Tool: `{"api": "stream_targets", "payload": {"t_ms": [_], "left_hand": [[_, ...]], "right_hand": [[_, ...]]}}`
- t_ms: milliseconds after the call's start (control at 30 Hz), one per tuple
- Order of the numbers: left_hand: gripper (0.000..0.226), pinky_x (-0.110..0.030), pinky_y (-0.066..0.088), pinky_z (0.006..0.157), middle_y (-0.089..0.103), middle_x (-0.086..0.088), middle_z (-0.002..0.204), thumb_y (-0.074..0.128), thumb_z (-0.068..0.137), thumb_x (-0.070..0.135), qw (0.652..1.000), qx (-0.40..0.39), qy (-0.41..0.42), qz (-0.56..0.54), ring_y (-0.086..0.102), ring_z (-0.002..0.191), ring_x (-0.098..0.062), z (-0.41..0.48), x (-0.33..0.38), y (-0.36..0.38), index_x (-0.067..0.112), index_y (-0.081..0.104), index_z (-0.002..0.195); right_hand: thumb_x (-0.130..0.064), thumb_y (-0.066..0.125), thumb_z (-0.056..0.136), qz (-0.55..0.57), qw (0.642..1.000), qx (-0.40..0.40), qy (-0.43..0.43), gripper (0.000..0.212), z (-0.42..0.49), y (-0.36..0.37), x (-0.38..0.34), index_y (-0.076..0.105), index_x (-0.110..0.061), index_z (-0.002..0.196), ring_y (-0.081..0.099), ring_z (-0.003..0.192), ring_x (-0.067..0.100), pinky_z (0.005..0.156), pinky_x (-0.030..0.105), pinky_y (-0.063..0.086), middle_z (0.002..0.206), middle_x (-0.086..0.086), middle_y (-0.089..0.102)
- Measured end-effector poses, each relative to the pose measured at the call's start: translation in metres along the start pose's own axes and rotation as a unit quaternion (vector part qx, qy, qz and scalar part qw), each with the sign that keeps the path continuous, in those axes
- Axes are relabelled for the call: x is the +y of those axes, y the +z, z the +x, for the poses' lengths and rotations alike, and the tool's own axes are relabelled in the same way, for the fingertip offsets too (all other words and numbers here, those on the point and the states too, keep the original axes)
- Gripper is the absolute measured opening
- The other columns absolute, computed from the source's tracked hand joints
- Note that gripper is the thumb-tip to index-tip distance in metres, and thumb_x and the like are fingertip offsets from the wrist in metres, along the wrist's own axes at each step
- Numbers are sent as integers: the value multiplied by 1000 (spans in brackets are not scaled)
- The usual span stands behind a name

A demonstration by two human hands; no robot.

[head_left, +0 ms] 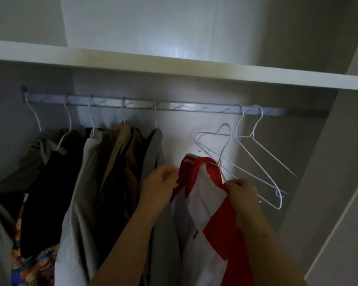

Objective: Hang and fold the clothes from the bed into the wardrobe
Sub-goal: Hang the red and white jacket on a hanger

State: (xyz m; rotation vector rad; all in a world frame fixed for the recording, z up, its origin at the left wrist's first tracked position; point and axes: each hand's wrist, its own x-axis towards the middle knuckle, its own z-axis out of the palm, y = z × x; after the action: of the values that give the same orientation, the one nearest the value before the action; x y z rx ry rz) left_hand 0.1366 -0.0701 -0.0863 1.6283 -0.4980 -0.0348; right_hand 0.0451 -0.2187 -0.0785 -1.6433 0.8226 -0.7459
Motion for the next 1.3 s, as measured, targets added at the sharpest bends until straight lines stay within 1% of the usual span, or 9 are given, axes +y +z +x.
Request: {"api": "stream_targets", "payload": {"t_ms": [100,267,367,500,600,733,867,1000,1300], "left_hand": [[25,-8,43,56,63,16,79,54,92,19,999,2,45,-4,62,64,3,36,9,-4,36,60,74],[26,-26,50,79,64,15,82,55,90,20,996,25,78,23,64,83,-10,82,5,-12,37,61,71],[28,-22,49,75,62,15,79,54,91,22,995,31,79,46,63,80,-7,98,-2,-14,38,59,69],[26,-8,43,60,61,17,80,54,91,22,996,17,57,67,59,77,2,104,-12,-13,39,57,71],[27,3,39,62,59,19,80,55,91,20,994,24,57,85,55,75,10,102,-17,-13,40,55,73],[22,-6,41,70,58,14,85,58,89,15,987,62,83,124,55,81,1,93,-22,-12,32,56,76],[9,-8,37,75,54,5,96,61,86,13,982,73,59,162,53,85,-5,78,-29,-11,22,61,87],[9,-7,38,75,55,10,93,61,87,14,980,79,41,177,53,83,-2,50,-29,-7,21,63,91],[19,-7,39,58,56,17,84,56,90,16,990,90,-76,80,54,76,2,-70,-30,6,33,57,81]], "right_hand": [[-3,49,87,10,999,8,-49,15,30,25,-29,64,-2,91,50,55,14,44,19,39,66,6,57],[-5,50,86,41,996,-7,-81,17,71,64,-67,65,-8,93,56,76,25,68,30,44,83,9,61],[-3,48,84,34,995,-28,-92,15,92,87,-82,60,-12,80,52,67,22,62,29,41,74,6,57],[-6,51,85,-32,993,-71,-88,15,102,118,-66,58,-9,98,59,90,29,77,33,45,101,18,63],[-16,57,88,-51,990,-109,-75,22,97,132,-43,56,-8,109,58,84,25,65,25,41,105,15,63],[-16,52,93,-34,990,-121,-71,25,93,134,-37,54,-11,117,56,76,20,54,20,39,107,12,63],[-24,47,96,-29,987,-140,-71,28,70,122,-32,48,-18,123,62,98,26,81,32,51,119,8,60],[-24,46,96,-18,983,-177,-44,32,38,103,-18,46,-17,127,62,102,28,94,42,51,121,12,60],[-22,51,94,4,974,-226,20,19,-50,33,44,53,-17,112,56,81,18,64,21,43,107,9,61]]}}
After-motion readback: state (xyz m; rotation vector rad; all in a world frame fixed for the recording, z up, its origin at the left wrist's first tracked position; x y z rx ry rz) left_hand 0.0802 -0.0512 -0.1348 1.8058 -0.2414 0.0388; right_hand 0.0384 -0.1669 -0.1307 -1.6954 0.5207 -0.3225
